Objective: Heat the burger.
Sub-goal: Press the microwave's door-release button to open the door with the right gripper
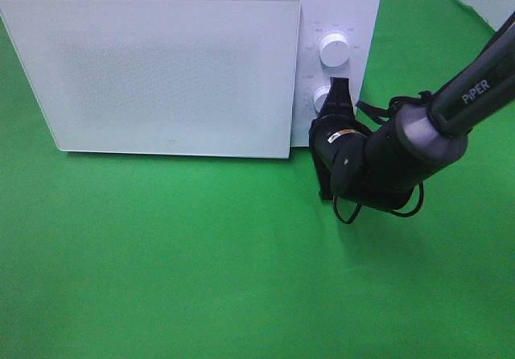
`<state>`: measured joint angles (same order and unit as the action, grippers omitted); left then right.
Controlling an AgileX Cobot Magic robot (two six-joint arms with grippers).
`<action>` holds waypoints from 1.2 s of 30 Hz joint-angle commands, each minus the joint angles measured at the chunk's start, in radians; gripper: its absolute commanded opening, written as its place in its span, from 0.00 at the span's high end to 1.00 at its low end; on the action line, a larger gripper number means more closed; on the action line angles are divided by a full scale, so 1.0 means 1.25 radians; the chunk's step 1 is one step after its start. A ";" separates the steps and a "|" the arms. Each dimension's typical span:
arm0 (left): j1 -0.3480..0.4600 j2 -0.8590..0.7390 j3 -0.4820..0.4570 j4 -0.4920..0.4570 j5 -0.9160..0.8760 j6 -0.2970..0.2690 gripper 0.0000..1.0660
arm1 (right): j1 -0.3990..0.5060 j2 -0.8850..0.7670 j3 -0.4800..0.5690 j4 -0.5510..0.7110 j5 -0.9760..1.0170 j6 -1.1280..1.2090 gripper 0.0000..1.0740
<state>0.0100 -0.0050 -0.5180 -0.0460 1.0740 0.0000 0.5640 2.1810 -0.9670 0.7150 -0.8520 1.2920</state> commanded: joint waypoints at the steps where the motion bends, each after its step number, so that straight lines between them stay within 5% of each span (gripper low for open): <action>1: -0.004 -0.004 0.002 -0.006 -0.005 0.000 0.06 | -0.040 -0.022 -0.092 -0.053 -0.458 -0.033 1.00; 22: -0.004 -0.004 0.002 -0.006 -0.005 0.000 0.06 | -0.038 -0.047 -0.028 -0.049 -0.312 -0.018 1.00; 36: -0.004 -0.004 0.002 -0.006 -0.005 0.000 0.06 | -0.038 -0.096 0.106 -0.247 0.047 0.075 1.00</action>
<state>0.0100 -0.0050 -0.5180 -0.0460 1.0740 0.0000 0.5230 2.0820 -0.8330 0.4400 -0.7950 1.3850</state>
